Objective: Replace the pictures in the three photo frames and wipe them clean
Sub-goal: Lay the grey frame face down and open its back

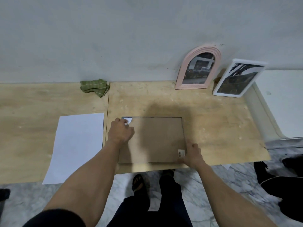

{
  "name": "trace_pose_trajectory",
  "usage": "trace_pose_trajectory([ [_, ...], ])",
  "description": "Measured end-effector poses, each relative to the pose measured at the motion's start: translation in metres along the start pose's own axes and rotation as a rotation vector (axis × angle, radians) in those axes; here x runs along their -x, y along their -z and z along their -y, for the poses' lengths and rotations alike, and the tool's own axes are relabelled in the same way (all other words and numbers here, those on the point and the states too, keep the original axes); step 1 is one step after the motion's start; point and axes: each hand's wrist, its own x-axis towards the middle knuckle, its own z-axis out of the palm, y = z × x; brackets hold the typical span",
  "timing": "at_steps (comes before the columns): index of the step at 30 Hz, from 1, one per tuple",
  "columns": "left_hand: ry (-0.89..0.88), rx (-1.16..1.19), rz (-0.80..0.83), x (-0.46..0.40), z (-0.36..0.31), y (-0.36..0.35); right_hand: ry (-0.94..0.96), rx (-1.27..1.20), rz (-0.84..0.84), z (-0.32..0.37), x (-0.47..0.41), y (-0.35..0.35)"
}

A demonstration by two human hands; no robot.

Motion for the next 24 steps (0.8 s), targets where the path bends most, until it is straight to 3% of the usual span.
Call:
trace_pose_trajectory([
  [3,0.007,-0.137,0.093,-0.013,-0.007,-0.006,0.022,0.133,0.040,-0.006,0.000,-0.012],
  [6,0.037,-0.179,0.138,-0.021,-0.009,-0.011,0.092,0.164,-0.077,-0.014,-0.001,-0.023],
  [11,0.112,-0.132,0.115,-0.026,-0.019,-0.019,0.118,0.101,-0.116,-0.019,-0.006,-0.023],
  [17,0.330,-0.066,0.051,-0.031,-0.031,-0.022,0.171,0.206,-0.132,-0.021,-0.009,-0.018],
  [24,0.438,0.009,-0.014,-0.031,-0.029,-0.025,0.183,0.205,-0.131,-0.024,-0.013,-0.018],
])
